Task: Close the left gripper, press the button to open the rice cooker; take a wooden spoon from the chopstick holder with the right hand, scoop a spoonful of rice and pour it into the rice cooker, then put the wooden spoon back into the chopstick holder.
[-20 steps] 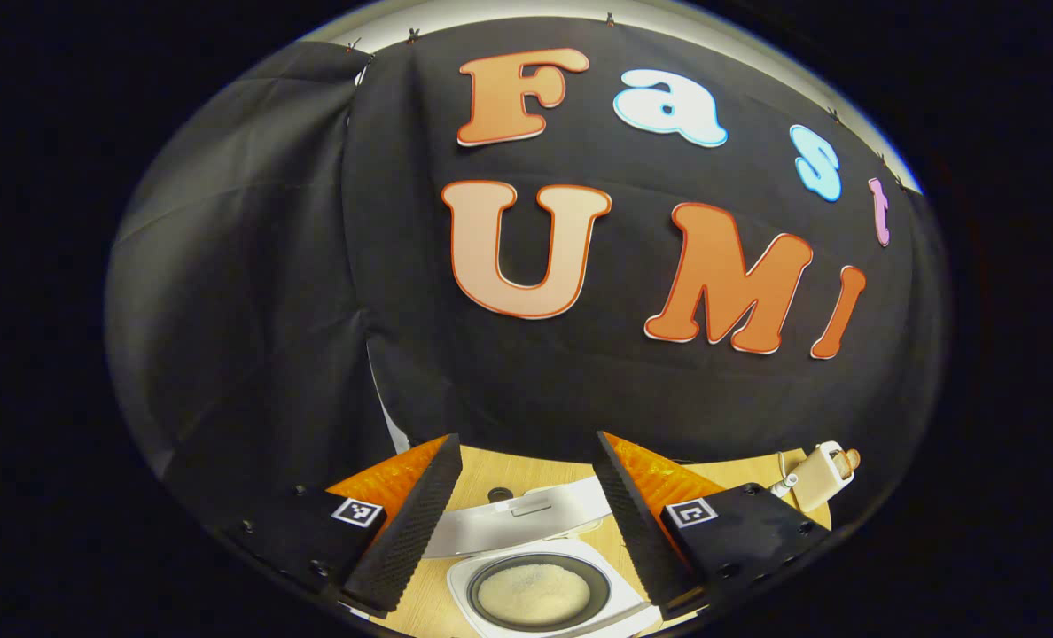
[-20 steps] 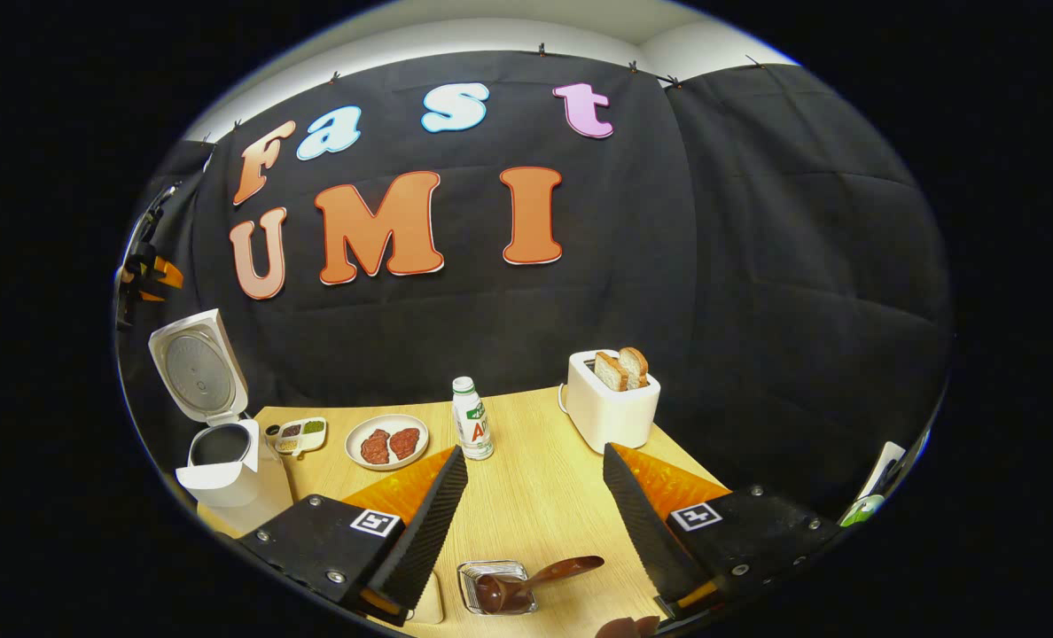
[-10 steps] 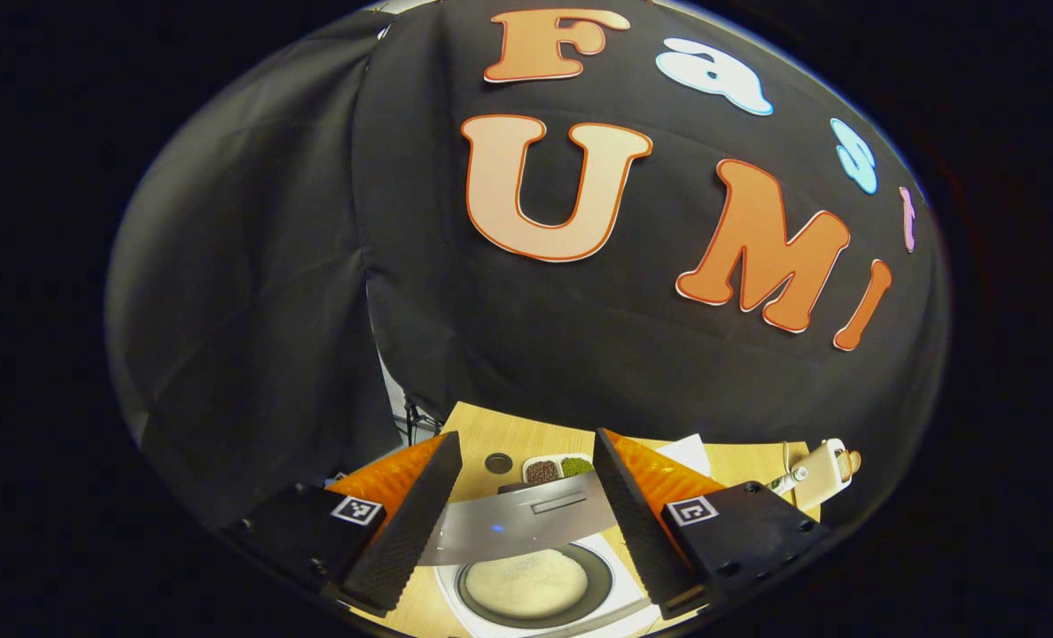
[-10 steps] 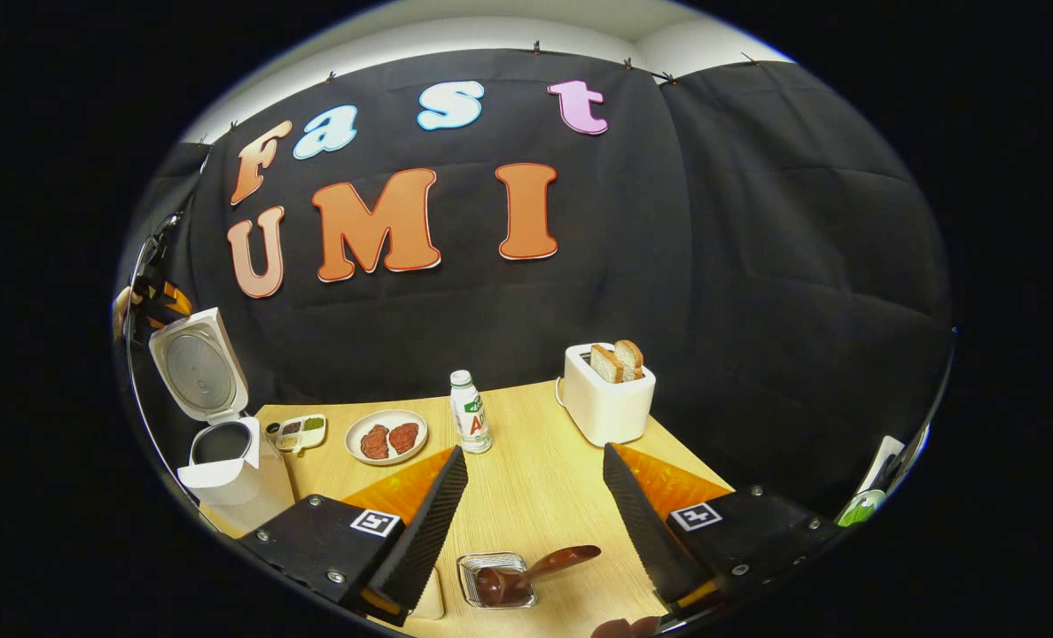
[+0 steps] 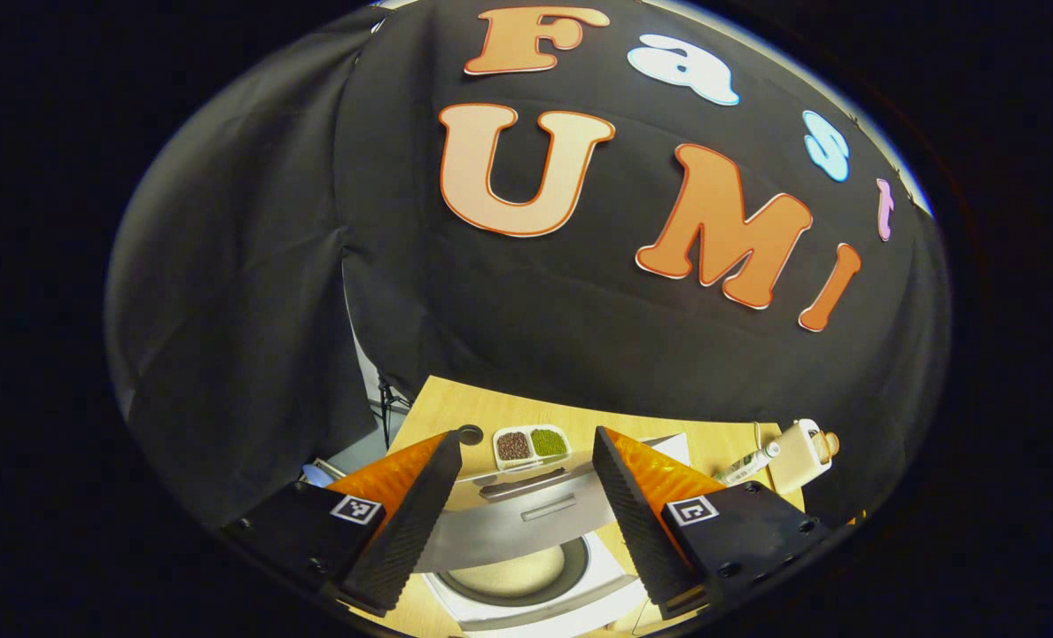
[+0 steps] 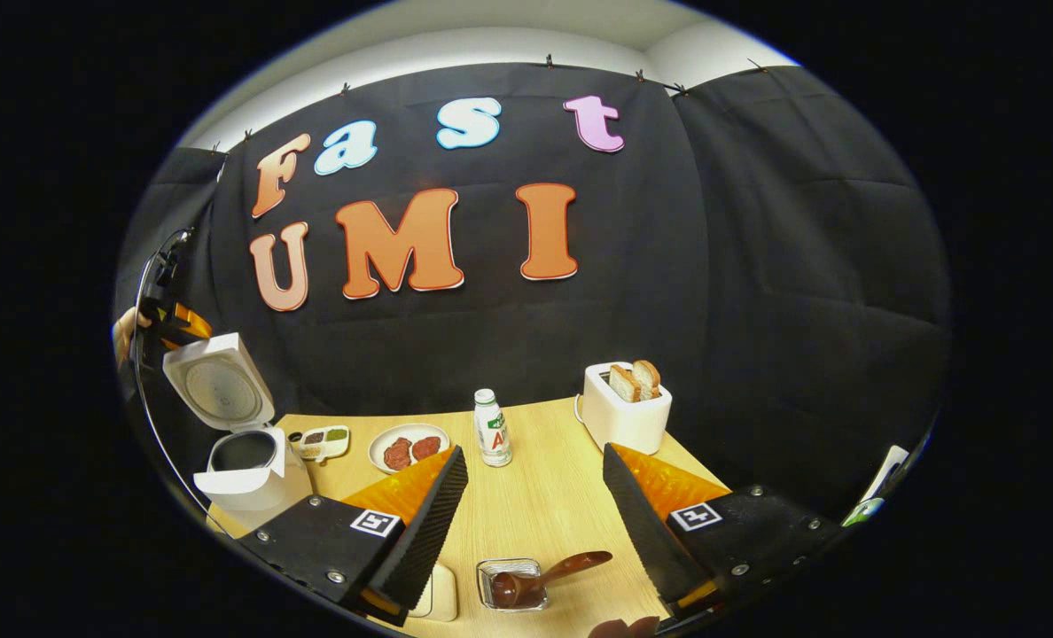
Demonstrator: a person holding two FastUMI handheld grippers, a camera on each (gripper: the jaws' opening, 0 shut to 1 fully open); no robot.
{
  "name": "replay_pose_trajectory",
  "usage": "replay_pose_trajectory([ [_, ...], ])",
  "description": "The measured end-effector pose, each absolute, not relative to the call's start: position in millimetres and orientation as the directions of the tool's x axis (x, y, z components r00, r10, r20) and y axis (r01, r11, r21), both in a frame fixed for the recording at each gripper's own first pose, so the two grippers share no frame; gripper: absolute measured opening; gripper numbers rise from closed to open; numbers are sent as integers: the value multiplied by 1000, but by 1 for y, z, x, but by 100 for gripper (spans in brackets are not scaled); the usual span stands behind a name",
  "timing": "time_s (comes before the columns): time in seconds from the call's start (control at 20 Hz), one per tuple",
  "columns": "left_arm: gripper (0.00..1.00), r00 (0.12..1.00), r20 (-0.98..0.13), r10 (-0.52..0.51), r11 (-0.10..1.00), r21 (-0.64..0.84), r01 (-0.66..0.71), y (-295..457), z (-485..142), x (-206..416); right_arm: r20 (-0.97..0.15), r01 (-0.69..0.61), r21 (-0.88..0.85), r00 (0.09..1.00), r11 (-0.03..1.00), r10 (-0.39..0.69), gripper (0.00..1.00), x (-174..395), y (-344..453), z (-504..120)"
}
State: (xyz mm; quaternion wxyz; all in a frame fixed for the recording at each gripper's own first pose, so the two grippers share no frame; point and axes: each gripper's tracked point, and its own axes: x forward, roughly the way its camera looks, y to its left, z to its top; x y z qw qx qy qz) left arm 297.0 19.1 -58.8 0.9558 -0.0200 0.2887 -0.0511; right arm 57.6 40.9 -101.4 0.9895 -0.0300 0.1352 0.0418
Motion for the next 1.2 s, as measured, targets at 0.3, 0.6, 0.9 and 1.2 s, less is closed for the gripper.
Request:
replay_pose_trajectory([
  [0.3, 100, 806, -585, -90, 996, -46, 78, 9, -117, 244, -244, -151, -78, 961, 986, 128, 95, 43, 52, -84],
  [0.6, 100, 822, -569, -21, 1000, -30, 5, 17, -163, 212, -253, -198, -82, 952, 977, 172, 95, 32, 55, -89],
  [0.9, 100, 800, -599, 38, 998, 61, -3, 22, -206, 194, -264, -218, -66, 945, 974, 193, 95, 26, 56, -93],
  [1.2, 100, 784, -615, 80, 994, 111, -14, 28, -243, 185, -277, -216, -63, 942, 974, 191, 100, 28, 52, -96],
])
